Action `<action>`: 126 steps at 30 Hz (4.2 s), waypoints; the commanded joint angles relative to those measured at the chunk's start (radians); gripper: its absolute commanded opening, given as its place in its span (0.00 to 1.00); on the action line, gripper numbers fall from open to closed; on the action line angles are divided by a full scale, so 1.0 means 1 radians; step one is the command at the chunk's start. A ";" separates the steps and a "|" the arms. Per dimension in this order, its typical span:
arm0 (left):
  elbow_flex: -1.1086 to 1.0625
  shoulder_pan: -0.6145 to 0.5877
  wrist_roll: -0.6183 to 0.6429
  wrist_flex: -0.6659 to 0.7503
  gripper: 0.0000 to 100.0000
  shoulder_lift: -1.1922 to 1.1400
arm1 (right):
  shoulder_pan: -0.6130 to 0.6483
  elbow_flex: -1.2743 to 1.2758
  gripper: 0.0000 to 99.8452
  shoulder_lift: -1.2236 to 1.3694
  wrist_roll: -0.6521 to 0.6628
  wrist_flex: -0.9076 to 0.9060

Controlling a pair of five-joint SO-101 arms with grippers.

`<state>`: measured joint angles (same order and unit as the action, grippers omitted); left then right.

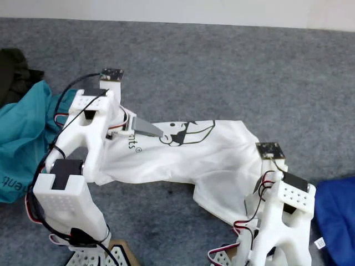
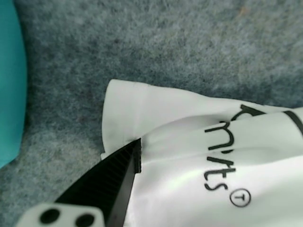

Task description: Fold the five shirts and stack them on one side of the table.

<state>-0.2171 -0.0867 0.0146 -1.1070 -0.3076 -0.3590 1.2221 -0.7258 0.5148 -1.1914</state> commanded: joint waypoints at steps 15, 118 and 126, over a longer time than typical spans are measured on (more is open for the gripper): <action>-0.021 0.016 0.006 0.086 0.60 0.051 | 0.139 0.157 0.05 -0.028 0.008 0.180; -0.079 0.016 0.005 0.160 0.60 0.050 | 0.148 -0.165 0.24 -0.179 0.021 -0.188; -0.081 0.033 0.005 0.187 0.60 0.047 | 0.186 -0.160 0.24 -0.179 -0.025 -0.189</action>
<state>-0.2969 -0.0821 0.0176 -0.9429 -0.2785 -0.2025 1.1147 -0.8869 0.5378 -1.3725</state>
